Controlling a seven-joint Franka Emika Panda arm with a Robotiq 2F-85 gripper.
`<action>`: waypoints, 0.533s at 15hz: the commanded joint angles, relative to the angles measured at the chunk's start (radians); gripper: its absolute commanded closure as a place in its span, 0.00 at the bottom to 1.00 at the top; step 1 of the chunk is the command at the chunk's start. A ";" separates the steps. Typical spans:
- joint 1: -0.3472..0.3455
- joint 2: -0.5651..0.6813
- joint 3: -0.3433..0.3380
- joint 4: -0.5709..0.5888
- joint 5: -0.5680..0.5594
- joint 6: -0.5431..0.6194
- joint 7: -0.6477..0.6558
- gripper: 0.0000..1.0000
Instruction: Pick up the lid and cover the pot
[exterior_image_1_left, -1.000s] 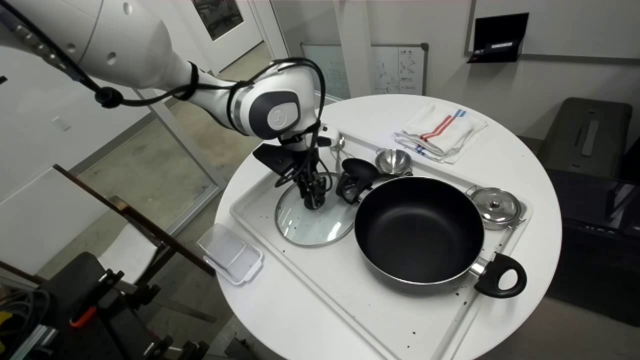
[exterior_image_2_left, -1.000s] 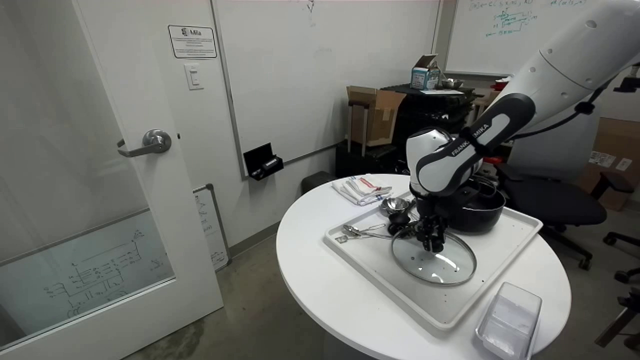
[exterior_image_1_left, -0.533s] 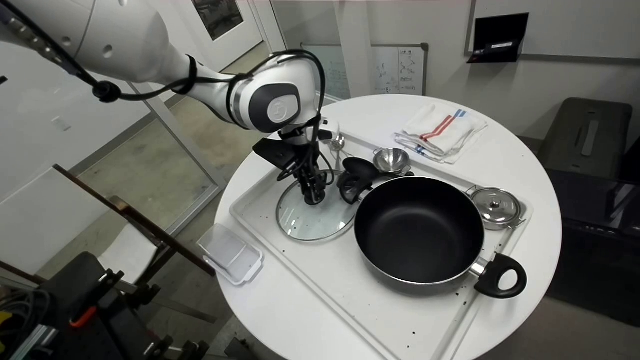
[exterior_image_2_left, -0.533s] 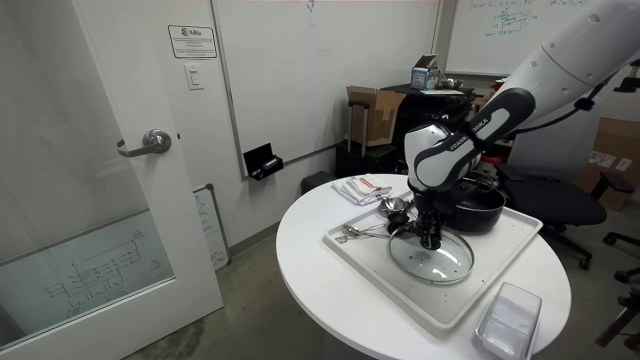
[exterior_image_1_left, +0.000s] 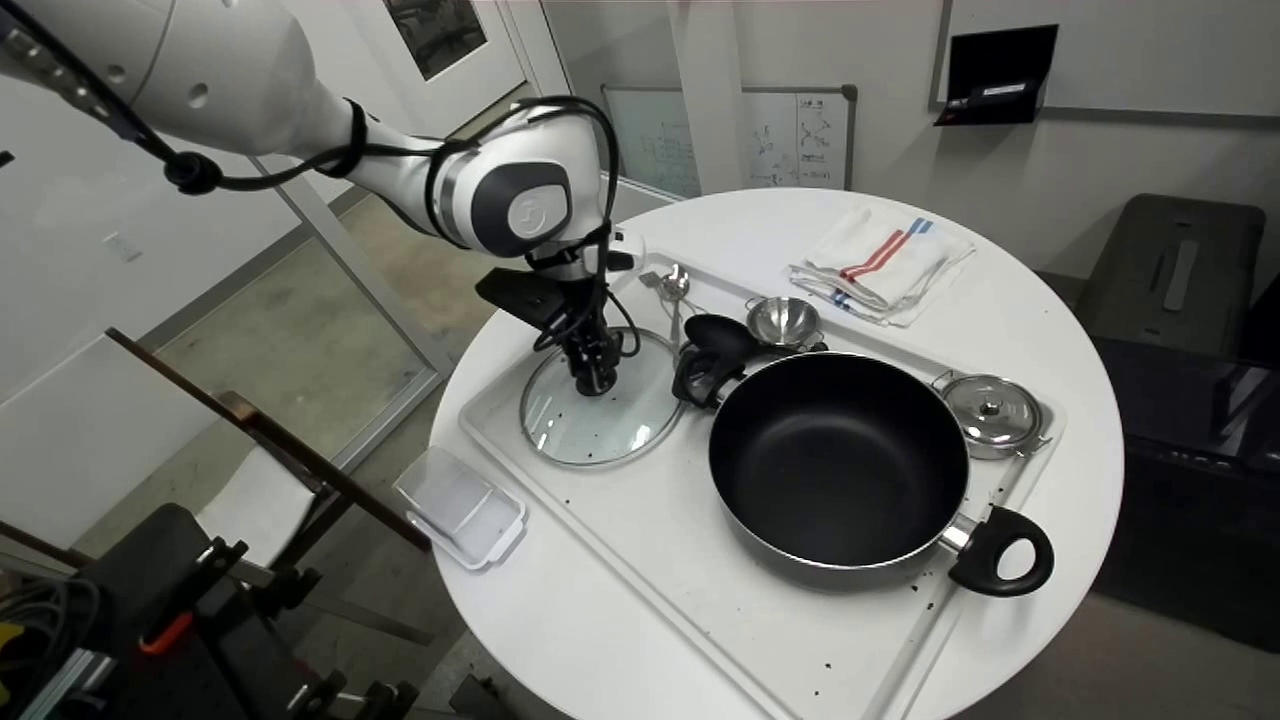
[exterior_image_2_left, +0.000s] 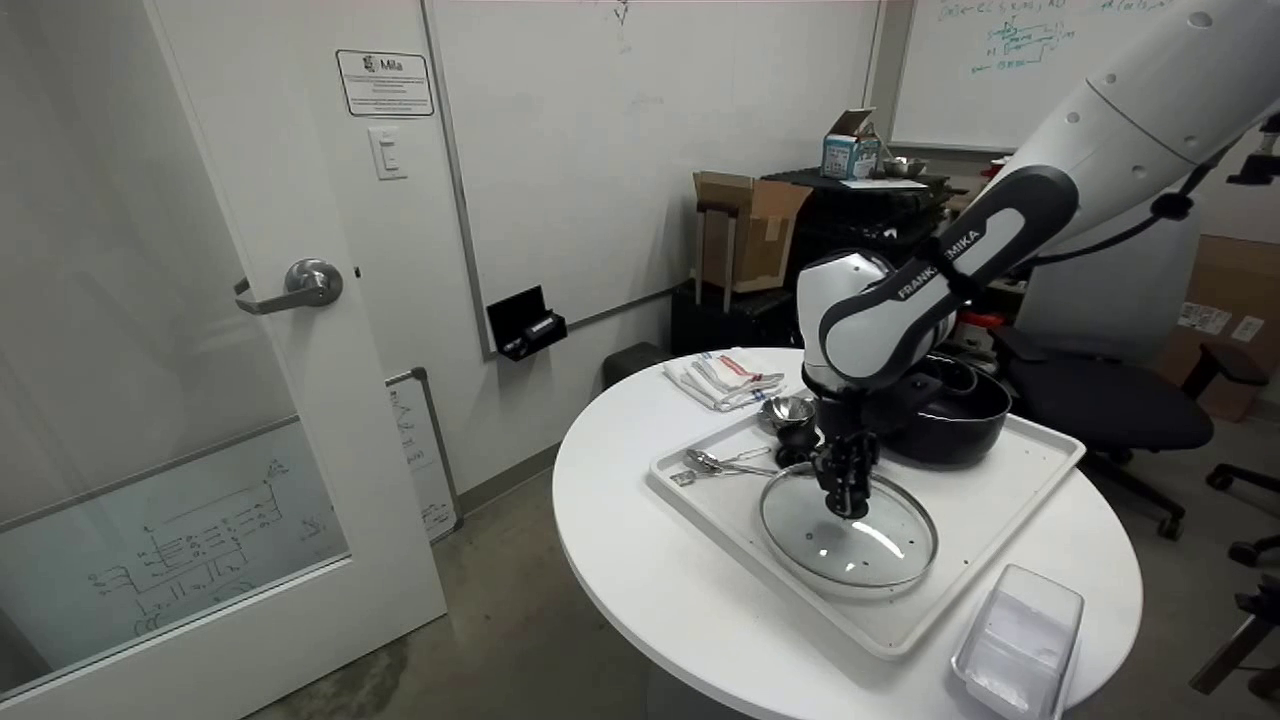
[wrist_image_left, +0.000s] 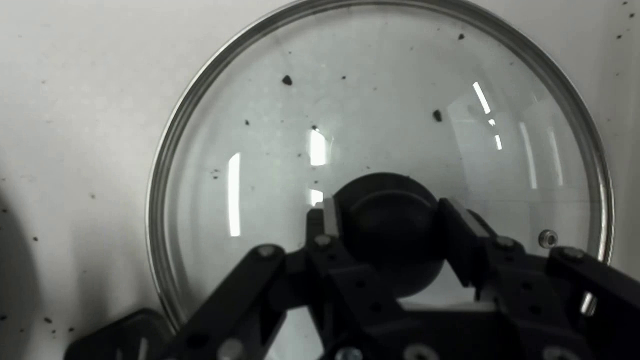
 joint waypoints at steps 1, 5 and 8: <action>-0.007 -0.120 0.042 -0.122 0.014 0.009 -0.058 0.74; -0.012 -0.230 0.070 -0.223 0.025 0.012 -0.085 0.74; -0.011 -0.317 0.072 -0.286 0.033 0.010 -0.078 0.74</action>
